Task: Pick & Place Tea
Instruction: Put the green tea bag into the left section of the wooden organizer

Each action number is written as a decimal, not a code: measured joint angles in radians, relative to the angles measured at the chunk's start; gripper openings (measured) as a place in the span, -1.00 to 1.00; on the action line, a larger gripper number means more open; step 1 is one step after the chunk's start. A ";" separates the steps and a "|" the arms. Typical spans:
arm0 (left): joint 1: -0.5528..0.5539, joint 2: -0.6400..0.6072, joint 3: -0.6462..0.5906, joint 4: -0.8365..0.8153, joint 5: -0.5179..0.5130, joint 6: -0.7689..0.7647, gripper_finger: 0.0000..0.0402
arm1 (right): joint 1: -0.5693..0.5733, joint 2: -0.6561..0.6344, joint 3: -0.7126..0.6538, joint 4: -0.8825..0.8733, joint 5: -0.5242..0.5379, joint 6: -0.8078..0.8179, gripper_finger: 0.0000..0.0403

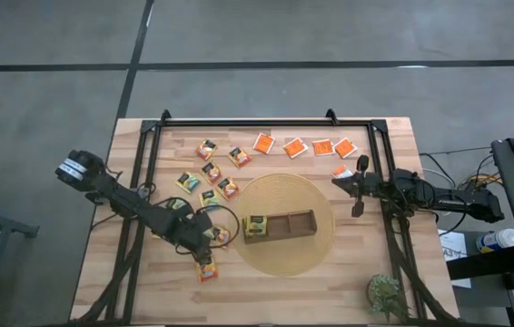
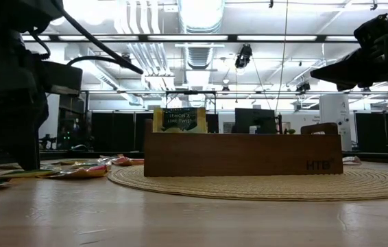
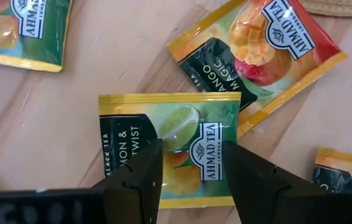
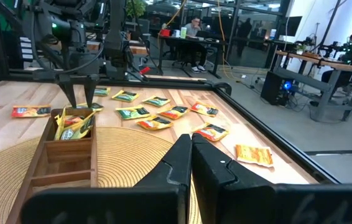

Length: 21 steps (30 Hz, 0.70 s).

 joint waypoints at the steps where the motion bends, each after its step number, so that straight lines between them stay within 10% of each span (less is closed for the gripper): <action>1: 0.000 0.000 0.001 -0.001 -0.002 0.000 -0.20 | 0.000 0.000 0.000 0.000 0.000 0.000 -0.96; 21: -0.002 0.002 0.061 0.044 0.005 0.029 -0.20 | 0.000 0.000 0.000 0.000 0.000 0.000 -0.96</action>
